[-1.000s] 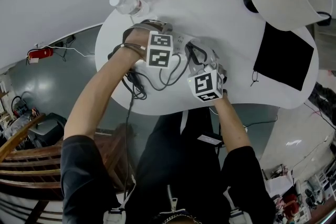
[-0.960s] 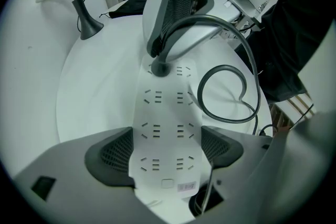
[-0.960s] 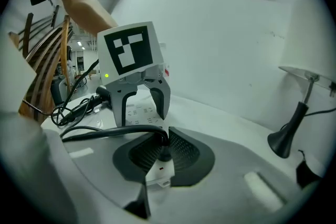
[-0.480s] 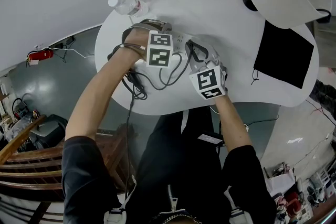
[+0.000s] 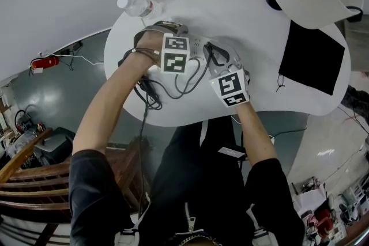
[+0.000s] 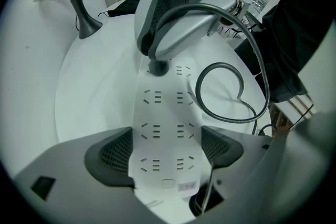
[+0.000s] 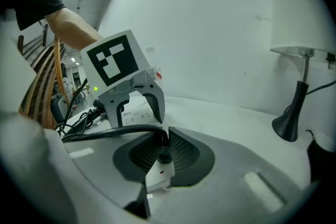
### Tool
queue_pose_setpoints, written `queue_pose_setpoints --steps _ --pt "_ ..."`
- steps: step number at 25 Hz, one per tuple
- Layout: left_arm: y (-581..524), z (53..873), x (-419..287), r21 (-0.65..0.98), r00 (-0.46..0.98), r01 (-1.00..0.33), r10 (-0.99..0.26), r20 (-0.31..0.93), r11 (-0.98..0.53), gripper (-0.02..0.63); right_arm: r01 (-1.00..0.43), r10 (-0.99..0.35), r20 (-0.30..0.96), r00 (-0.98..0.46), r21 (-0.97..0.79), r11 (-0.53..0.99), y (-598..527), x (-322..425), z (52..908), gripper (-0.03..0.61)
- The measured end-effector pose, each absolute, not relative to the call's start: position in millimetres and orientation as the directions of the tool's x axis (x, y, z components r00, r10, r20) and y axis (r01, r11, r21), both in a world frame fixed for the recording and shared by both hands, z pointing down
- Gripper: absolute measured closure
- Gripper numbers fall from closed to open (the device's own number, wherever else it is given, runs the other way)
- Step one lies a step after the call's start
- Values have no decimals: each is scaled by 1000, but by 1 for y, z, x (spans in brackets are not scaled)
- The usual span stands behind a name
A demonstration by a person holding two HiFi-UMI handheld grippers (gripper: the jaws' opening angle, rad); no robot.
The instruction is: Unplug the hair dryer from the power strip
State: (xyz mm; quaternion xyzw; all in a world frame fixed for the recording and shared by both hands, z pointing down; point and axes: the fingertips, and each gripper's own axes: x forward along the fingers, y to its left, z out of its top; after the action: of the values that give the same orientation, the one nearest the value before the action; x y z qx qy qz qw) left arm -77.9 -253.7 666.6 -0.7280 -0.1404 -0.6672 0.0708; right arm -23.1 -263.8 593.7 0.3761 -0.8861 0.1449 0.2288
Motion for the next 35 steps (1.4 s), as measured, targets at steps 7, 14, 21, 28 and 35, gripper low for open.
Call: queue_pose_setpoints --steps 7,14,21,28,35 --pt "-254 667 -77 88 72 291 113 991 -953 225 -740 -610 526 -593 -57 671 -261 -23 593 538" --pt "-256 665 -79 86 74 294 113 991 -952 224 -728 -687 374 -623 44 685 -286 -29 525 537" --pt "-255 665 -77 89 70 293 114 991 -952 225 -721 -649 450 -613 17 693 -267 -18 555 535" --pt "-253 667 -77 87 68 293 112 991 -952 224 -727 -637 481 -602 1 687 -256 -19 567 535" --pt "-254 665 -79 76 70 292 101 992 -953 224 -704 -625 500 -600 40 709 -248 -12 561 534"
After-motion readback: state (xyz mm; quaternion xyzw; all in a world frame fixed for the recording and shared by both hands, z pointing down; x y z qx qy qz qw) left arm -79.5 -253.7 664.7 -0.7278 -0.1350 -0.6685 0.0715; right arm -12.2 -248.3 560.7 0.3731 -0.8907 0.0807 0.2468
